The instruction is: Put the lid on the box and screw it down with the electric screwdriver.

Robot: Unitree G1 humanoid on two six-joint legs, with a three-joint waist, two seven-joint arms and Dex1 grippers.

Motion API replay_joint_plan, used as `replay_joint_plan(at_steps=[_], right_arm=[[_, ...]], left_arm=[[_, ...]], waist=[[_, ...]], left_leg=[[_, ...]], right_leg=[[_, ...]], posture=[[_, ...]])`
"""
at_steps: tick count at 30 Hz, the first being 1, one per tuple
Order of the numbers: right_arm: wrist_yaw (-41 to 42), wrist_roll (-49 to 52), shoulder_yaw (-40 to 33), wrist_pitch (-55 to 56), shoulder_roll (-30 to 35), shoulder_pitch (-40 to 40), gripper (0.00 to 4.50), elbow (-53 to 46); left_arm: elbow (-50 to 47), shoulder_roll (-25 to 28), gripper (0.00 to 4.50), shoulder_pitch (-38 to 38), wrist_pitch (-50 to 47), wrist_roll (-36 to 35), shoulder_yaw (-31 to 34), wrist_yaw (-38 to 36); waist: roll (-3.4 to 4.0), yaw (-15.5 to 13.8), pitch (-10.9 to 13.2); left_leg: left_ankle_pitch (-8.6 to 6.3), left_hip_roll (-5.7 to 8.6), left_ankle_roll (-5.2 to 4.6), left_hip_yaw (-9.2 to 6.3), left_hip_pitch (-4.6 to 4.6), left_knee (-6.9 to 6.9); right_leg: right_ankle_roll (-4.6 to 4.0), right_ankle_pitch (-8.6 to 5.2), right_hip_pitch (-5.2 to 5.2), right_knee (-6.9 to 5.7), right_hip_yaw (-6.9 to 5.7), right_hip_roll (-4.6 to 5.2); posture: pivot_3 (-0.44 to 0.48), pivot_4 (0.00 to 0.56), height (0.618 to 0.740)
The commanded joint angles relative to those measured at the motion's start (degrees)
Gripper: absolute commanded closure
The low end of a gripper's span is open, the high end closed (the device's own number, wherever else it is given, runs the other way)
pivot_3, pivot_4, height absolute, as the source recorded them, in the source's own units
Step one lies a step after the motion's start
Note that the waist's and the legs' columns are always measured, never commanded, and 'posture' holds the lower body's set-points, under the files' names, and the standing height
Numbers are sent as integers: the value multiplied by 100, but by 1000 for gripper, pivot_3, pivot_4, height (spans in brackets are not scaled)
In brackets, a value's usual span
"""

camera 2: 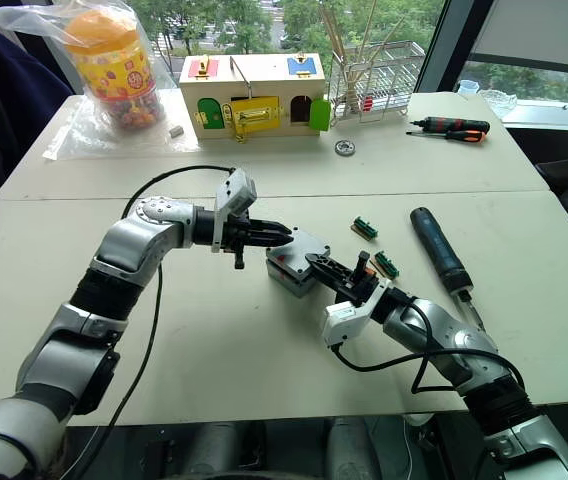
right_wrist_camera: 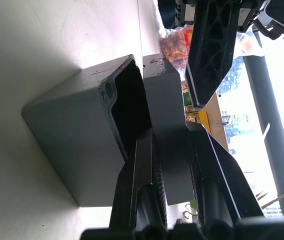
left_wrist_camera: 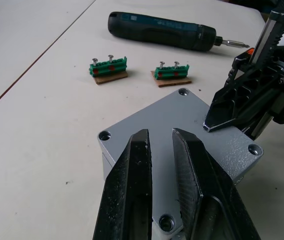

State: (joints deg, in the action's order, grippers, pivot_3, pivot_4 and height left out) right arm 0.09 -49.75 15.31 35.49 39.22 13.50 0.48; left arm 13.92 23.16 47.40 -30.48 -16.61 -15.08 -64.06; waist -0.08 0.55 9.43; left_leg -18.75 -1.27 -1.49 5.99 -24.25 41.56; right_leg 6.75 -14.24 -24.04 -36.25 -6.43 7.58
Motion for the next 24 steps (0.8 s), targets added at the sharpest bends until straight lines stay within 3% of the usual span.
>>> replay_joint_plan(at_steps=[1,8,24], right_arm=[[-3,-109,99,19,60,-107,4373,64],[-313,-341,-17,-63,59,-128,4373,-160],[-216,-427,78,-79,83,-108,4373,-128]], left_arm=[[-38,-40,3807,24,146,38,23,-56],[23,-150,3807,199,-134,-260,397,-27],[-69,-128,3807,56,-79,-125,258,-79]], waist=[[0,0,0],[0,-5,0],[0,-7,0]], left_leg=[[0,0,0,0,0,0],[0,-1,0,-1,0,0],[0,0,0,-1,0,1]], right_leg=[[0,0,0,0,0,0],[0,0,0,0,0,0],[0,0,2,0,-1,1]], posture=[[0,150,711],[0,150,711],[0,150,711]])
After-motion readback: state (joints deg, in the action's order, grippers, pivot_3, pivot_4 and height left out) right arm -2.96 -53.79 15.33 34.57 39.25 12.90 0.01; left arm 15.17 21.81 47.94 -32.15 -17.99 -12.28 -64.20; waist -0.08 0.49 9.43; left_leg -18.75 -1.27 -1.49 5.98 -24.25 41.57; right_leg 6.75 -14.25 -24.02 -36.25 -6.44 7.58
